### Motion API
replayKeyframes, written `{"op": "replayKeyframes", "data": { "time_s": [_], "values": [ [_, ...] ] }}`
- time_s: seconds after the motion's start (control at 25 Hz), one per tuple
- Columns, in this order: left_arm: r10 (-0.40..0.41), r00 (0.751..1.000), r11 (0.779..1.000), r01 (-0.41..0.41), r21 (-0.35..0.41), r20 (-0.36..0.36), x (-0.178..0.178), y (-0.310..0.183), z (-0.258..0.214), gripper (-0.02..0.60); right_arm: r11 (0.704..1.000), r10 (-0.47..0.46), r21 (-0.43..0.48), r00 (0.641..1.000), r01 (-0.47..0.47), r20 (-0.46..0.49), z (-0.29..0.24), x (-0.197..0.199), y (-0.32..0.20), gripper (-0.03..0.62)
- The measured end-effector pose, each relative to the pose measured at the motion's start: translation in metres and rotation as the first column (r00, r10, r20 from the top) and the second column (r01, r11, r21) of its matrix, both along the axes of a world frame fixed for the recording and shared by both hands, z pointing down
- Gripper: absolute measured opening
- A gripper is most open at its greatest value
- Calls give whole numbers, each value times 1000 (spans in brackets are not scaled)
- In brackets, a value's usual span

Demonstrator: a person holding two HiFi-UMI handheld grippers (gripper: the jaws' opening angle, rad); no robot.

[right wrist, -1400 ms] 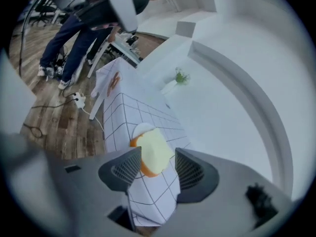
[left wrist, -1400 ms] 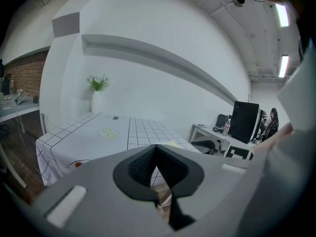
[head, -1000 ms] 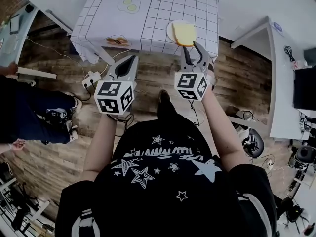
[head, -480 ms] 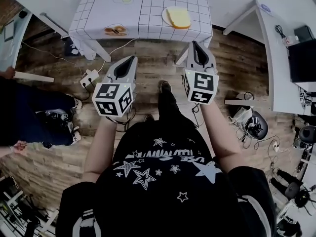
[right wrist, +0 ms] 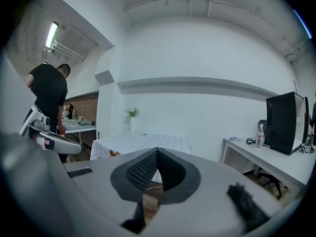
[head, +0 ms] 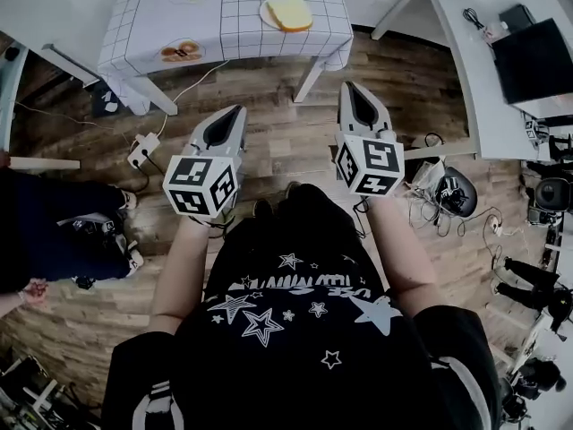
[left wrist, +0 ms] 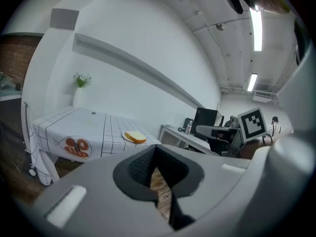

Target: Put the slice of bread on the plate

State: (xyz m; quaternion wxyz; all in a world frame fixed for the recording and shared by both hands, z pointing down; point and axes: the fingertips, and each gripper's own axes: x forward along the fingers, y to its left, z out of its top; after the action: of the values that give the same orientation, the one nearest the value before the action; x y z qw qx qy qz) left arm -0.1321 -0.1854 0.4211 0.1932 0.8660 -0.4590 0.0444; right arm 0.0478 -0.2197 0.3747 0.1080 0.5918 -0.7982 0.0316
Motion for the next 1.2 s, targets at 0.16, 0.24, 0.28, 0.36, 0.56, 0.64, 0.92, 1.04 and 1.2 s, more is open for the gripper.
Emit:
{"op": "replayKeyframes", "data": {
  "time_s": [0.16, 0.24, 0.28, 0.36, 0.56, 0.64, 0.92, 1.04, 1.2],
  "values": [
    [8, 1000, 1000, -9, 6, 16, 6, 7, -2, 9, 1000, -11, 7, 999, 11, 34, -9, 3, 11, 14],
    [9, 1000, 1000, -9, 11, 2, 6, 11, -6, 9, 1000, -16, 6, 999, 16, 44, -12, 2, 16, 14],
    [7, 1000, 1000, -7, 13, -9, 6, 14, -8, 8, 1000, -22, 7, 999, 21, 41, -13, 1, 19, 14],
    [1, 1000, 1000, -1, 19, -20, 7, 18, -12, 8, 999, -36, 11, 999, 36, 30, -14, 0, 25, 14],
    [-9, 1000, 999, 9, 31, 5, 17, 33, -15, 8, 998, -55, 4, 998, 55, 32, -12, 6, 40, 14],
    [-13, 1000, 999, 13, 30, 17, 22, 45, -17, 8, 998, -64, 3, 997, 63, 33, -13, 11, 53, 14],
    [-26, 998, 999, 24, 40, 51, 47, 94, -22, 8, 996, -85, 27, 996, 84, 38, -21, 33, 109, 14],
    [-19, 998, 999, 16, 50, 62, 61, 114, -26, 9, 995, -98, 36, 994, 97, 40, -23, 42, 131, 14],
    [-20, 997, 997, 15, 71, 68, 77, 138, -33, 9, 992, -117, 49, 992, 114, 52, -28, 49, 158, 14]
  ]
}}
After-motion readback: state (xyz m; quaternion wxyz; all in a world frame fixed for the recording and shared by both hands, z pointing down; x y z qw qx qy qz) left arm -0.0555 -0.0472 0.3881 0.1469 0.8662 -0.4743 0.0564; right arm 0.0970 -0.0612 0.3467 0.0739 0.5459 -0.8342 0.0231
